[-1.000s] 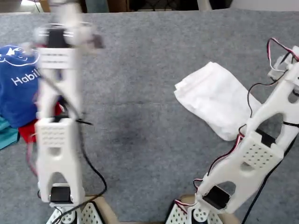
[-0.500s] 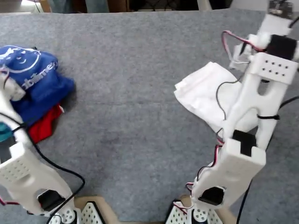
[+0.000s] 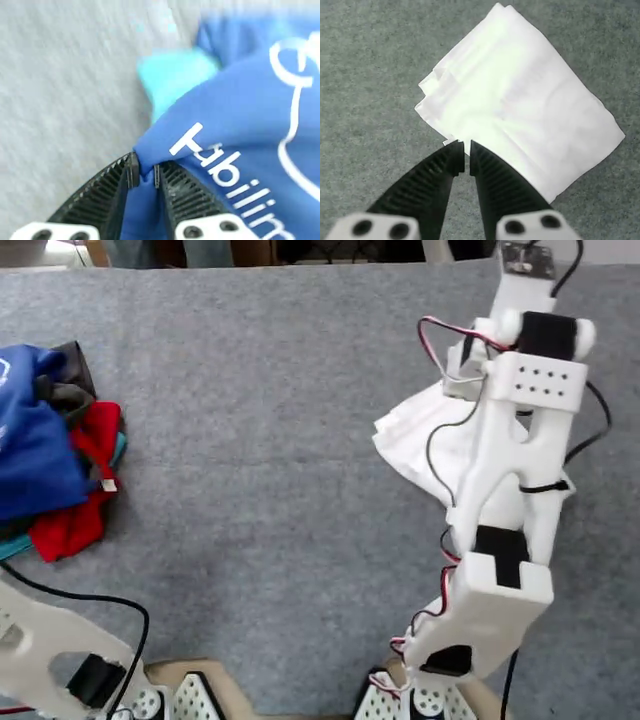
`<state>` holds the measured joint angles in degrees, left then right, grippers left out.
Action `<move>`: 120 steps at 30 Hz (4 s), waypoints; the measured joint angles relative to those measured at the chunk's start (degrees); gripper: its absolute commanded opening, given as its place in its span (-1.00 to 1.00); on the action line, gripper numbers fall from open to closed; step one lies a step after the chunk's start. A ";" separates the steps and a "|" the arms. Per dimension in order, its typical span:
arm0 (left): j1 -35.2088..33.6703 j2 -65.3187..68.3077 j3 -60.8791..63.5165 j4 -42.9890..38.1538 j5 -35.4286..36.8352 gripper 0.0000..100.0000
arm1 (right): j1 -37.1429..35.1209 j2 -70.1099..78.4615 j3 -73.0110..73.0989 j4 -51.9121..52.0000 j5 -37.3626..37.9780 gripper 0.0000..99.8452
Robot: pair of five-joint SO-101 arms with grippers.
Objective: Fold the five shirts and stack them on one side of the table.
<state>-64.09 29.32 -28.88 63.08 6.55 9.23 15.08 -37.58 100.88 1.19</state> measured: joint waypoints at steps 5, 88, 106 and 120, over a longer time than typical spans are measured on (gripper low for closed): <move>-0.70 5.27 -13.54 0.26 -0.62 -0.94 | -5.89 -0.09 0.26 0.00 0.00 -0.93; 21.19 1.76 -12.66 11.78 -5.45 -0.73 | -14.95 5.10 6.15 -2.55 4.04 -0.93; 20.31 3.78 -36.66 31.47 -9.58 -0.92 | -14.95 5.10 6.15 -2.55 4.04 -0.93; 10.02 7.91 -34.37 34.81 -9.58 -0.61 | -14.95 5.10 6.24 -3.16 4.04 -0.93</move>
<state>-54.07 37.23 -63.25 97.89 -3.03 -5.71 20.18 -31.34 97.71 5.23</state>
